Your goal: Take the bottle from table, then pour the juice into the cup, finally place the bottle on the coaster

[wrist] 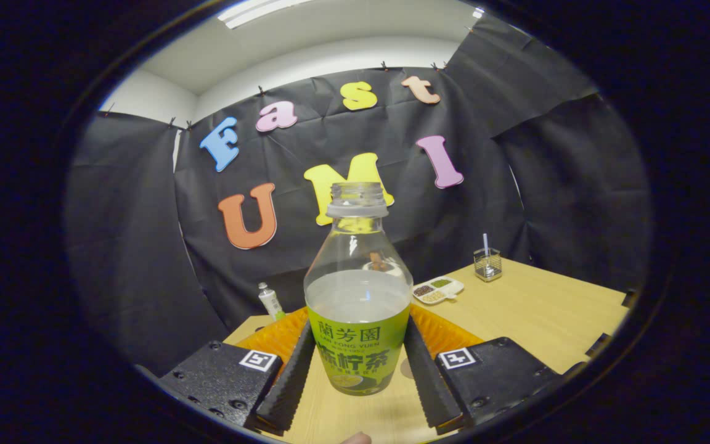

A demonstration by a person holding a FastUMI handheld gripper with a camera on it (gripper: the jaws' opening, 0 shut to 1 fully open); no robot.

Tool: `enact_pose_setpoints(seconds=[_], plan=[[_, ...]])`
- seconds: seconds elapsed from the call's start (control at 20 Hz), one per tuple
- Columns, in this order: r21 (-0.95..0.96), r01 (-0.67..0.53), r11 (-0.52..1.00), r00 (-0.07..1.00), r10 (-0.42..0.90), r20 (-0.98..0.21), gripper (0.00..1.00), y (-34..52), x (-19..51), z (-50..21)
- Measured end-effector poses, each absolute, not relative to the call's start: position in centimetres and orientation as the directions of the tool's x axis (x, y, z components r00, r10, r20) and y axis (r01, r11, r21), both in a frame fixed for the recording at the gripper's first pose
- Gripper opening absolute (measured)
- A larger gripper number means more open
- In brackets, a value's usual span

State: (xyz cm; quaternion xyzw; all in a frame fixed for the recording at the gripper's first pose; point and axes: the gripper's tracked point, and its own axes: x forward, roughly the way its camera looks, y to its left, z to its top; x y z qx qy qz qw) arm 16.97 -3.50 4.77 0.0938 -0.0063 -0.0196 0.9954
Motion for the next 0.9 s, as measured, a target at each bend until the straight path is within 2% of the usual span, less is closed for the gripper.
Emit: enact_pose_setpoints(seconds=[0.9], plan=[[0.039, 0.165, 0.986, 0.983, -0.161, -0.083, 0.81, -7.7, 29.3, -3.4]])
